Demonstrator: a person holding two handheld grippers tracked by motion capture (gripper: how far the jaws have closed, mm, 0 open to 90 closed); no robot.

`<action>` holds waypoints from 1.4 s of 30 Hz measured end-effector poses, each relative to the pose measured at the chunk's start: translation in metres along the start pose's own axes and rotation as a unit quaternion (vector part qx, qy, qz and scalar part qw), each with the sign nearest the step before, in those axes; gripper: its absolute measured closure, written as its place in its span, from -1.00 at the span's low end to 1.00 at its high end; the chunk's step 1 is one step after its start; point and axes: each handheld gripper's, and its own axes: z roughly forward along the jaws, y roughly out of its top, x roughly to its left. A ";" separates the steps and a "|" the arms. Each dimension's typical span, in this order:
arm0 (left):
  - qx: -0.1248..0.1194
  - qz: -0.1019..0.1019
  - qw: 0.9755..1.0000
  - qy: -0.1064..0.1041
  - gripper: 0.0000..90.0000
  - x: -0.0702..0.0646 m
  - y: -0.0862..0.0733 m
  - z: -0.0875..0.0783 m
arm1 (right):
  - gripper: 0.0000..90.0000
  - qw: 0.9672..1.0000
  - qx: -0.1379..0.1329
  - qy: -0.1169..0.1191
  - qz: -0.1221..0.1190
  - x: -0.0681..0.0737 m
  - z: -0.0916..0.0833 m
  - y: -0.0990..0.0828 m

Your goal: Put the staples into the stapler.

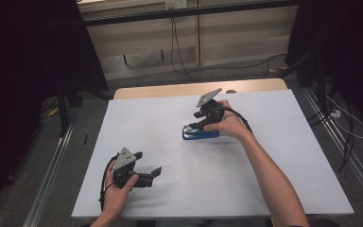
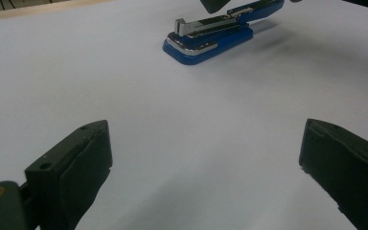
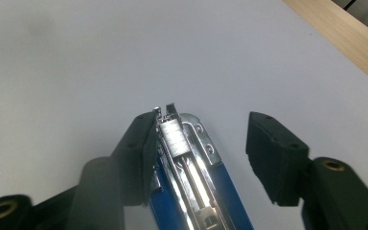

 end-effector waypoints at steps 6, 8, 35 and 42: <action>0.000 -0.001 1.000 0.000 -0.90 0.000 0.000 0.000 | -0.33 1.000 -0.010 -0.012 0.018 0.003 -0.005 -0.005; -0.001 -0.002 1.000 0.000 -0.90 0.000 0.000 0.000 | -0.45 0.999 -0.014 -0.022 0.030 0.004 -0.007 -0.007; -0.002 -0.007 1.000 0.003 -0.90 0.002 0.000 0.000 | -0.81 0.988 -0.072 -0.101 0.090 0.022 -0.030 -0.028; -0.004 -0.007 1.000 0.005 -0.90 0.002 0.000 -0.001 | -0.82 0.978 -0.101 -0.132 0.122 0.027 -0.037 -0.038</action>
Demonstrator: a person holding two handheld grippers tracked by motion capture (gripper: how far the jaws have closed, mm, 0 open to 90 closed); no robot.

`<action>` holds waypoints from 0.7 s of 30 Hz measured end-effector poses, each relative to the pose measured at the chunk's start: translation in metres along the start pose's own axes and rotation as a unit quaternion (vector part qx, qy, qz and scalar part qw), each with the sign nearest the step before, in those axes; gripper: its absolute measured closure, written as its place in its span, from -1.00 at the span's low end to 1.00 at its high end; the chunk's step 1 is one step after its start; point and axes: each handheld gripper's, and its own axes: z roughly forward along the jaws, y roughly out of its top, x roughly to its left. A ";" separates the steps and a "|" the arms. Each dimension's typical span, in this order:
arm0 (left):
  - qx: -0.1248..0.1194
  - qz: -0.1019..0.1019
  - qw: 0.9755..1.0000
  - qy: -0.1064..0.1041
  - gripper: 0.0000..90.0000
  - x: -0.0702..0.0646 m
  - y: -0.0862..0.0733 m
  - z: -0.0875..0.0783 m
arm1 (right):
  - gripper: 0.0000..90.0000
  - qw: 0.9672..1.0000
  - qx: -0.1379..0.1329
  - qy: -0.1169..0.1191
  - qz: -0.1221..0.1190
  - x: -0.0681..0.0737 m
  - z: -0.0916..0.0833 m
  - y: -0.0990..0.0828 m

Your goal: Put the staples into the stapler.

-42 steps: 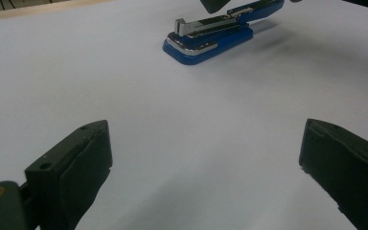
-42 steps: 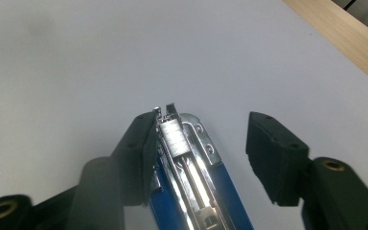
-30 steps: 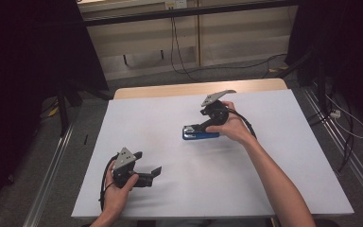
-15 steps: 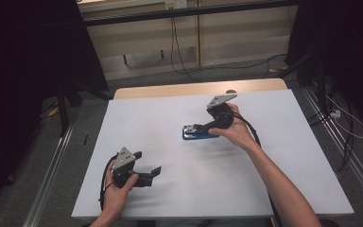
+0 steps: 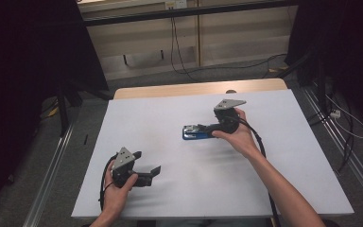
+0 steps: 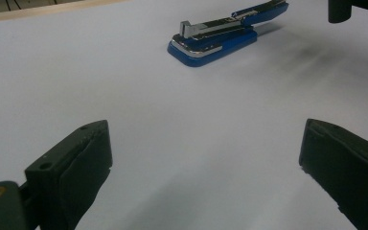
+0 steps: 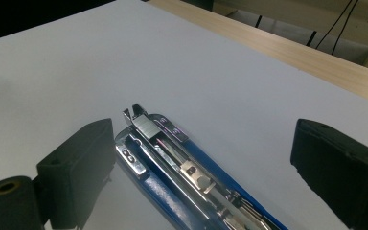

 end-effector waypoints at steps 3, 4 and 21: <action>0.001 -0.002 1.000 -0.001 -0.90 0.001 -0.001 0.000 | -0.87 1.000 0.004 -0.006 0.010 -0.002 -0.002 -0.007; 0.001 -0.002 1.000 0.001 -0.90 0.001 -0.001 -0.001 | -0.87 1.000 0.003 -0.010 0.014 -0.003 -0.003 -0.009; -0.005 -0.020 1.000 0.012 -0.90 0.009 -0.002 -0.003 | -0.92 0.996 -0.044 -0.070 0.042 -0.007 -0.035 -0.030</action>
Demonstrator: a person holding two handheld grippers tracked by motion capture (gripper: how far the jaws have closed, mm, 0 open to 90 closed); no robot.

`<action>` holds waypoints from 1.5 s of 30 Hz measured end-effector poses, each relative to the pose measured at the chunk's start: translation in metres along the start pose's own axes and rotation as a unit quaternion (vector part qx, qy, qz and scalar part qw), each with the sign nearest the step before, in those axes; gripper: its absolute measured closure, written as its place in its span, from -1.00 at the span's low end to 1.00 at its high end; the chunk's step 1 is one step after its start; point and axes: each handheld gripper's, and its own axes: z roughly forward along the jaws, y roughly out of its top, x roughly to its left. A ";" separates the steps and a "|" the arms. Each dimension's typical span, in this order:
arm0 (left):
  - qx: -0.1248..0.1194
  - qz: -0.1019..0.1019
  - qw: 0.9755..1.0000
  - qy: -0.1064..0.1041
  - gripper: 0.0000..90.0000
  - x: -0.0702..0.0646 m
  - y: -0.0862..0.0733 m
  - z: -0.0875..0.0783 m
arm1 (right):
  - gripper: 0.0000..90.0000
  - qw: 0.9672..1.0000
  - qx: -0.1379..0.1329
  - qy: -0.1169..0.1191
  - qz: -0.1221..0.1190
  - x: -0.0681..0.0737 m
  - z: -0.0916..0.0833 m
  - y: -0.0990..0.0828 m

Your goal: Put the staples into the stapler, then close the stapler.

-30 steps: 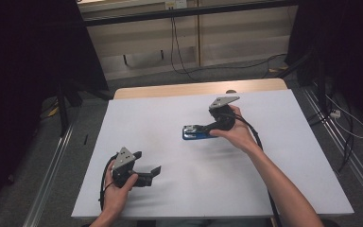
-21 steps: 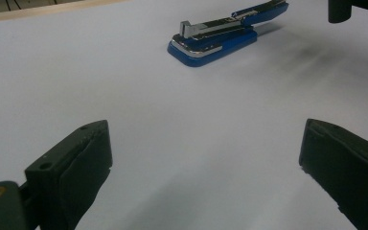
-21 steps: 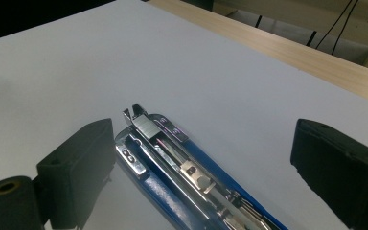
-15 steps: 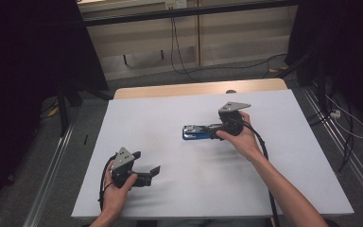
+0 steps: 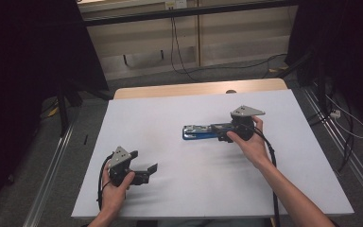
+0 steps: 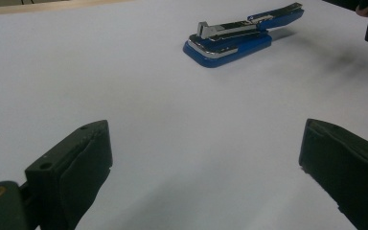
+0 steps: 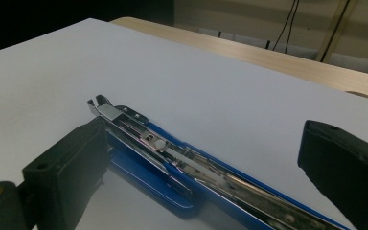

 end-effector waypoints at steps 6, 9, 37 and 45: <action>0.000 0.004 1.000 -0.001 -0.90 -0.003 0.001 -0.001 | -0.92 1.000 0.004 -0.007 -0.003 -0.003 -0.015 -0.010; -0.001 0.008 1.000 -0.004 -0.90 -0.004 0.002 0.000 | -0.92 1.000 0.001 -0.013 -0.003 -0.005 -0.024 -0.015; -0.002 0.002 1.000 -0.014 -0.91 -0.006 0.003 0.004 | -0.94 0.997 -0.003 -0.073 0.002 -0.024 -0.070 -0.041; -0.020 0.012 1.000 -0.012 -0.89 -0.007 0.011 0.006 | -0.86 0.997 0.005 -0.075 0.008 -0.027 -0.069 -0.045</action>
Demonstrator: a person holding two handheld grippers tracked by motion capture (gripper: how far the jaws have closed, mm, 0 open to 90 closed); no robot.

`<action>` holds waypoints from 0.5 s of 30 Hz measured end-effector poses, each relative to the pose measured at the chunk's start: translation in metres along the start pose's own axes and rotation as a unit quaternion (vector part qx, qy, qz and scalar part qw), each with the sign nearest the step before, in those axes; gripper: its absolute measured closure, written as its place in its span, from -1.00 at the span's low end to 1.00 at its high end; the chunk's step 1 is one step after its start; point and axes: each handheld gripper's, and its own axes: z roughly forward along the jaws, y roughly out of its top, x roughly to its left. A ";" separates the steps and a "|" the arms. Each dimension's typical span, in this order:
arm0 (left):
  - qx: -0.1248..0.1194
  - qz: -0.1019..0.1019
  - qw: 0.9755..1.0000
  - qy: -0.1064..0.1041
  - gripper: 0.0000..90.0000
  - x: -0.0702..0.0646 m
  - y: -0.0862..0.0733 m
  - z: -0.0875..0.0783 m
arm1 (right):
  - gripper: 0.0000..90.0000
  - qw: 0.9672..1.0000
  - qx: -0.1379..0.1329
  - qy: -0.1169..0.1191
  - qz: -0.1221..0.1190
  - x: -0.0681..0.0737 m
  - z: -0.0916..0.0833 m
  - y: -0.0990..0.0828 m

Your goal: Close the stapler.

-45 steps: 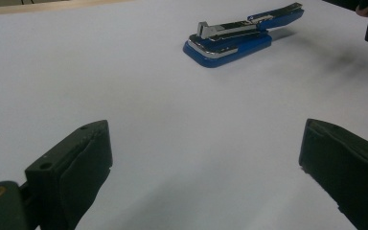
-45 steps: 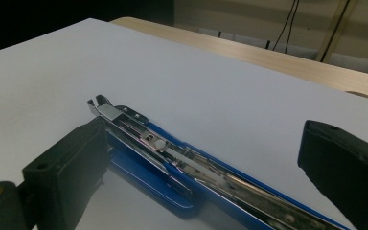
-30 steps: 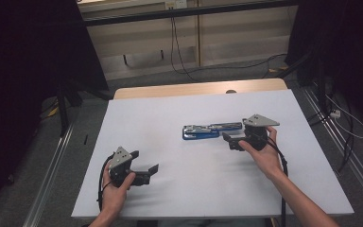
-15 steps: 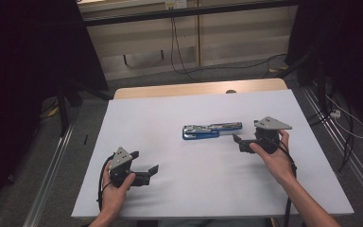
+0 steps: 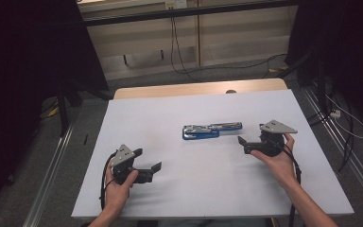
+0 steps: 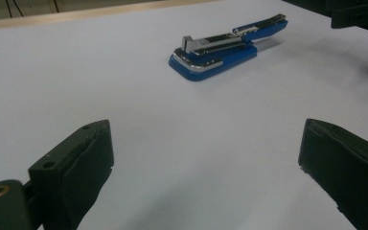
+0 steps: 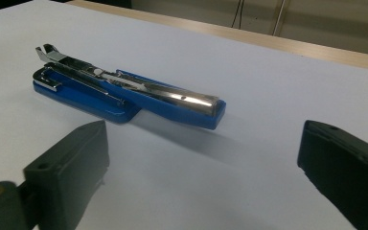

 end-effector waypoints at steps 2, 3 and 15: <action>-0.008 0.005 1.000 -0.001 -0.89 -0.001 0.003 0.000 | -0.75 1.000 -0.008 0.000 -0.003 0.001 -0.002 -0.001; -0.008 0.009 1.000 0.001 -0.89 -0.003 0.004 0.000 | -0.72 1.000 -0.013 0.001 -0.005 0.002 -0.003 -0.001; 0.016 0.012 1.000 0.004 -0.85 0.000 0.008 0.031 | -0.25 0.999 0.011 0.034 -0.006 0.006 0.004 -0.004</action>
